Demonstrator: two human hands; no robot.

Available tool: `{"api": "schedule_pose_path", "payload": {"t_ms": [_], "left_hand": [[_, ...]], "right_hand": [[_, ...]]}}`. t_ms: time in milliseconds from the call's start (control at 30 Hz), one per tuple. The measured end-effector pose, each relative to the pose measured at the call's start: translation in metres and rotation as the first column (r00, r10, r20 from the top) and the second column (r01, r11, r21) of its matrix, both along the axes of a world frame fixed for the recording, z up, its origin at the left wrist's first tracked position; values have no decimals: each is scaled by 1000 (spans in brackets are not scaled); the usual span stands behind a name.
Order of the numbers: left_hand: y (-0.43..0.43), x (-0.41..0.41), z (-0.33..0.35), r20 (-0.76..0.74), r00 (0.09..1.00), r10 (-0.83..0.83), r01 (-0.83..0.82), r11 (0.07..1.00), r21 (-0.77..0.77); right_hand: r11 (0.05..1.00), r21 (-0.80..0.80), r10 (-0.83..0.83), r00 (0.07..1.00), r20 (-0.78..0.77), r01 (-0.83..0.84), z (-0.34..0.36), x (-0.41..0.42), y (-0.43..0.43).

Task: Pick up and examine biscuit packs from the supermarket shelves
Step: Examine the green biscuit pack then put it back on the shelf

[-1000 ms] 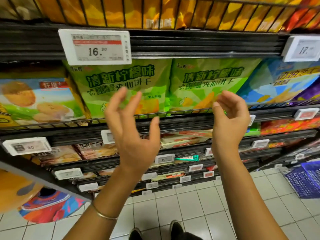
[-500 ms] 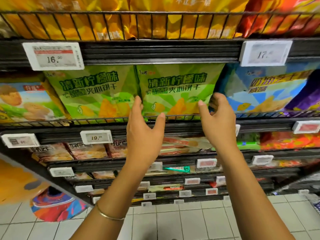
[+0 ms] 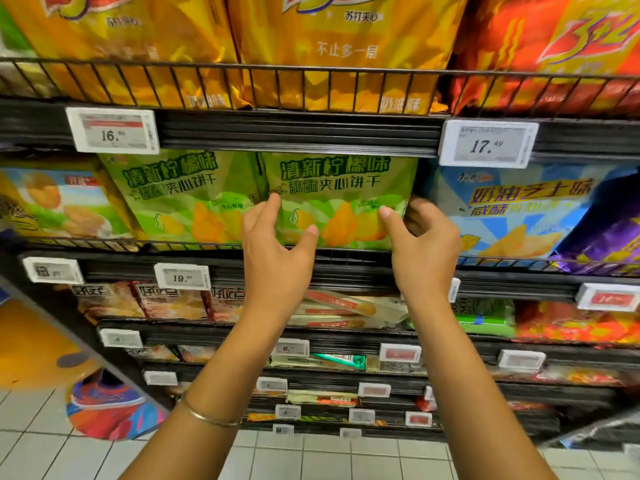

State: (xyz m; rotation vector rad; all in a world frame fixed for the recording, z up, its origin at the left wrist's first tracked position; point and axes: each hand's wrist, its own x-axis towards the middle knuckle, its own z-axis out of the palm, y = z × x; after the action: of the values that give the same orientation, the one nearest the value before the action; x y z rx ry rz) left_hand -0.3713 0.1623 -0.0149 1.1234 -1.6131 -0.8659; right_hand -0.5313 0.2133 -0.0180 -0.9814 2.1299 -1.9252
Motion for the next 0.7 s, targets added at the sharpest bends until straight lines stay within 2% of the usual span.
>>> {"api": "schedule_pose_path", "payload": {"t_ms": [233, 367, 433, 533, 700], "left_hand": [[-5, -4, -8, -13, 999, 35, -35, 999, -14], [-10, 6, -16, 24, 999, 22, -22, 999, 33], [-14, 8, -18, 109, 994, 22, -26, 999, 39], [-13, 6, -20, 294, 955, 25, -24, 1000, -7], [-14, 0, -17, 175, 984, -21, -1, 992, 126]], "right_hand": [[999, 22, -33, 999, -4, 33, 0, -2, -3], [990, 137, -19, 988, -151, 40, -7, -2, -3], [974, 221, -1, 970, -244, 57, -13, -2, -4], [970, 242, 39, 964, -265, 27, -18, -3, -6], [985, 170, 50, 971, -232, -10, -16, -4, -9]]}}
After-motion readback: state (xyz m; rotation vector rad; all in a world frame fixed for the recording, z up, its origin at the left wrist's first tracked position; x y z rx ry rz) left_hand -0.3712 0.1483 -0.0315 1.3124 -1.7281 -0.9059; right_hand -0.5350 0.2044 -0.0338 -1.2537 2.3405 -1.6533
